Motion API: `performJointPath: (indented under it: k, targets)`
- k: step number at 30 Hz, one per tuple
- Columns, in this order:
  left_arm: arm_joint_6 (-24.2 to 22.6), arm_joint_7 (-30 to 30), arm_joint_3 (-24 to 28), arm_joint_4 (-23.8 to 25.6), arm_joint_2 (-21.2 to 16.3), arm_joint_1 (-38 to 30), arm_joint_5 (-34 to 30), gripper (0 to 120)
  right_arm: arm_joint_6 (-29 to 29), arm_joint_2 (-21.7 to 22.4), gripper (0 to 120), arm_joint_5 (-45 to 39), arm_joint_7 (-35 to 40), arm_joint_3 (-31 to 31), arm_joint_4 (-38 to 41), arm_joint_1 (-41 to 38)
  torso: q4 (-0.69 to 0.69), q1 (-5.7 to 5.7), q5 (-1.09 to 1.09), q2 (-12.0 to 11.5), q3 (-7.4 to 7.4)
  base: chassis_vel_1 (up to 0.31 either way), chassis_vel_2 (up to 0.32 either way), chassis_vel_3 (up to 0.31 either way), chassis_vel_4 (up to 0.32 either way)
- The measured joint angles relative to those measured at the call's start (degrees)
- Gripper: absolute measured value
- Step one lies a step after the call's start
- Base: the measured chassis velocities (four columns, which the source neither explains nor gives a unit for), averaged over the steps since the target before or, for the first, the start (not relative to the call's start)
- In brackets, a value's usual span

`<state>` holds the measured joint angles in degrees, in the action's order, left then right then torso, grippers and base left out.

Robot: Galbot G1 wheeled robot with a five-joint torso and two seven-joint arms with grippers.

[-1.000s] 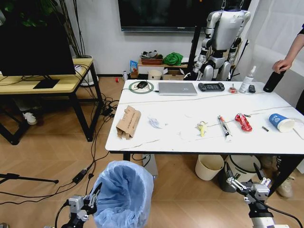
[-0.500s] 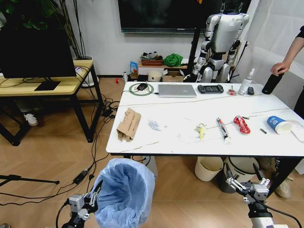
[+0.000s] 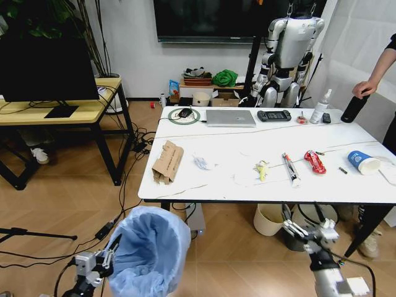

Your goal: Pick up the trash bin and place the trash from the table into it.

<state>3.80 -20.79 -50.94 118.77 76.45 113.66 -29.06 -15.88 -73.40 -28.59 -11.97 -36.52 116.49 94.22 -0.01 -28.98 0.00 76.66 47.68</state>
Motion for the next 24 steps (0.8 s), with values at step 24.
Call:
performJointPath:
  k: [24]
  targets:
    - [0.5, -1.7, -12.0, 3.5, 10.2, 4.2, 0.0, 0, 14.2, 16.1, 100, -14.2, 18.7, 41.5, -4.2, -44.6, 0.0, 0.14, -0.02, -0.3, -0.18, 0.0, 0.0, 0.0, 0.0]
